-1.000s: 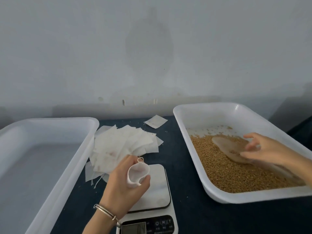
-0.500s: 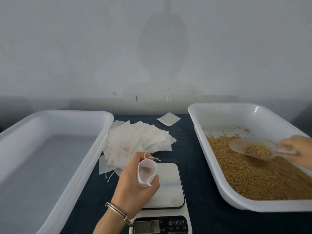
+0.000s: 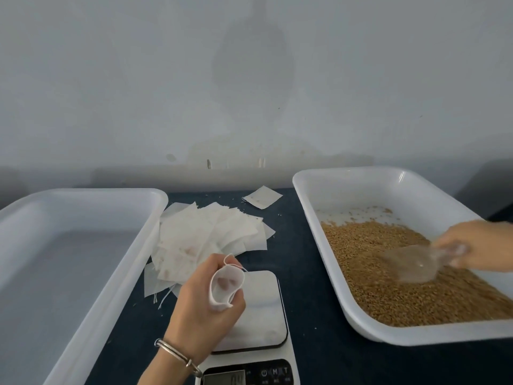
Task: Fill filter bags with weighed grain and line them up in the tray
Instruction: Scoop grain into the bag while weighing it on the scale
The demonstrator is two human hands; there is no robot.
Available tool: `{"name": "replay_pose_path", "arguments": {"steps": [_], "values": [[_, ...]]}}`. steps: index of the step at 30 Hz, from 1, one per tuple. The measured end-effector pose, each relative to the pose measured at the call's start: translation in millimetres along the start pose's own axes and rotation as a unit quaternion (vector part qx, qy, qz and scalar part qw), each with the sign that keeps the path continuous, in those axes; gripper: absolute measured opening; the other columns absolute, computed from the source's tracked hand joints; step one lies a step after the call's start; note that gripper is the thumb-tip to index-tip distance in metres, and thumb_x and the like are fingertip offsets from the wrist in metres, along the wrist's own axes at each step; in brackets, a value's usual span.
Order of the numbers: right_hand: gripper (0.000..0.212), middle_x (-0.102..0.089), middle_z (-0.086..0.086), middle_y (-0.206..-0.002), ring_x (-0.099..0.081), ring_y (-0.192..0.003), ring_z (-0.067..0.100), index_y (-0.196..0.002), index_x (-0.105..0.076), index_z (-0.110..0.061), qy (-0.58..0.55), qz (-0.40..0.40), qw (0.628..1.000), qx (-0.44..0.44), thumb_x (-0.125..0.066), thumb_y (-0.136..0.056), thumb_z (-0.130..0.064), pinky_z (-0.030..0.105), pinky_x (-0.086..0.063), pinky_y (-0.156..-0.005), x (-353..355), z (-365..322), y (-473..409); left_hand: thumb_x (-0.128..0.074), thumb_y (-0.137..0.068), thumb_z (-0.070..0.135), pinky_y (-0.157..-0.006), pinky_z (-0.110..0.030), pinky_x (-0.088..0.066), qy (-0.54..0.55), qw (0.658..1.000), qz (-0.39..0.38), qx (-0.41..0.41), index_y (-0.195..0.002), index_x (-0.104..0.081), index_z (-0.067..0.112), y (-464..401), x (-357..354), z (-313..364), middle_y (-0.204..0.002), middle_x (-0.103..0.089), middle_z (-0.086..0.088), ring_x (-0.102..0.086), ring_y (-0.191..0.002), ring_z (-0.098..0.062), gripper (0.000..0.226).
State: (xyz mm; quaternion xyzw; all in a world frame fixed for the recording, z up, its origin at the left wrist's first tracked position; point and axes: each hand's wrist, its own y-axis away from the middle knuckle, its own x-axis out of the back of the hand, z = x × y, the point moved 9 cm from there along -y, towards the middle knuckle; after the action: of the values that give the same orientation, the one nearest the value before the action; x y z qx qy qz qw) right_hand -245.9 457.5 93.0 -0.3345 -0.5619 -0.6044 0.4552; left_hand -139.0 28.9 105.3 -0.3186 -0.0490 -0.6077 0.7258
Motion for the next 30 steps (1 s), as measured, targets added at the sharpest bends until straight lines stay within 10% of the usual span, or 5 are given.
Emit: {"name": "replay_pose_path", "arguments": {"steps": [7, 16, 25, 30], "values": [[0.036, -0.066, -0.029, -0.099, -0.061, -0.097, -0.003, -0.096, -0.062, -0.051, -0.289, 0.016, 0.957, 0.011, -0.071, -0.081, -0.019, 0.030, -0.045, -0.096, -18, -46, 5, -0.066, -0.071, -0.009, -0.066, -0.004, -0.040, 0.011, 1.000, -0.011, 0.010, -0.088, -0.059, 0.022, 3, 2, 1, -0.083, -0.062, 0.018, -0.059, -0.077, -0.003, 0.036], [0.026, -0.066, -0.017, -0.101, -0.065, -0.093, 0.006, -0.100, -0.063, -0.036, -0.141, -0.008, 0.990, -0.011, -0.066, -0.084, -0.015, 0.028, -0.052, -0.089, -8, -64, -3, -0.066, -0.072, -0.006, -0.062, -0.007, -0.041, 0.008, 1.000, -0.003, 0.024, -0.087, -0.060, 0.021, 8, 7, 2, -0.078, -0.060, 0.017, -0.057, -0.074, -0.005, 0.032], [0.038, -0.059, -0.009, -0.113, -0.053, -0.099, 0.011, -0.124, -0.058, -0.022, -0.341, 0.063, 0.938, -0.025, -0.065, -0.087, -0.018, 0.037, -0.038, -0.101, -13, -86, -12, -0.065, -0.072, -0.007, -0.065, -0.006, -0.041, -0.001, 1.000, 0.003, 0.020, -0.083, -0.056, 0.026, 11, 14, 3, -0.086, -0.061, 0.016, -0.058, -0.078, -0.006, 0.037], [0.031, -0.059, -0.014, -0.088, -0.055, -0.079, 0.007, -0.112, -0.063, -0.029, -0.293, 0.087, 0.951, -0.037, -0.069, -0.084, -0.016, 0.025, -0.042, -0.073, -3, -53, 1, -0.067, -0.073, -0.005, -0.066, -0.012, -0.046, -0.004, 1.000, 0.009, 0.024, -0.085, -0.056, 0.029, 12, 19, -2, -0.087, -0.062, 0.015, -0.060, -0.081, -0.009, 0.038]]}}
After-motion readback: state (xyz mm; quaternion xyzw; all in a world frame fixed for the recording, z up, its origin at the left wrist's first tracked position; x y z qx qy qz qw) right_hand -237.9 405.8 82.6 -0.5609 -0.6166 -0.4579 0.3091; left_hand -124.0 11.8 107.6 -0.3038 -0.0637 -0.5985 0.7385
